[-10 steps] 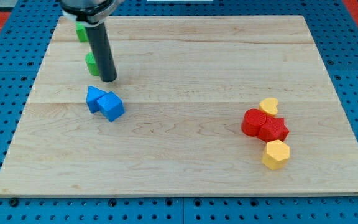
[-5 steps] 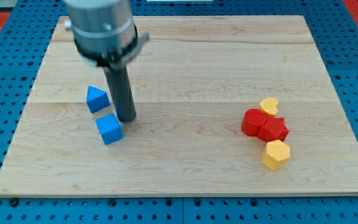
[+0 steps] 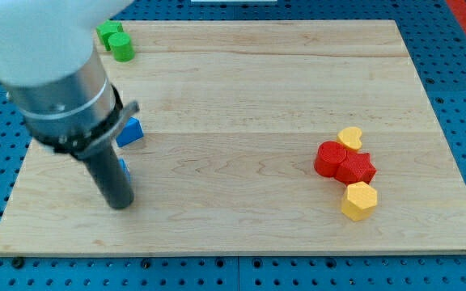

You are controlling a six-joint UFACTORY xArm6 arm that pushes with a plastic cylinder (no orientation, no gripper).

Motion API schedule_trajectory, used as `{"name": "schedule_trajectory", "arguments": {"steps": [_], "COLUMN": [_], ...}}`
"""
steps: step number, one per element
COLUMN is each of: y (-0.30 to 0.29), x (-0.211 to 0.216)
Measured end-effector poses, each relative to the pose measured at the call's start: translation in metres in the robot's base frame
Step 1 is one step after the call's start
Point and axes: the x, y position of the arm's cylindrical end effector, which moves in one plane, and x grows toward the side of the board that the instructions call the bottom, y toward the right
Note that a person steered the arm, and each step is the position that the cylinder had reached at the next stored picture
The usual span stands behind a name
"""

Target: Push the blue blocks below the green blocks in a diagonal line

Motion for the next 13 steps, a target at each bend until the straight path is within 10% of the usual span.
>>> {"name": "schedule_trajectory", "arguments": {"steps": [4, 9, 11, 13], "y": [-0.012, -0.093, -0.069, 0.007], "x": [-0.165, -0.235, -0.196, -0.033]}}
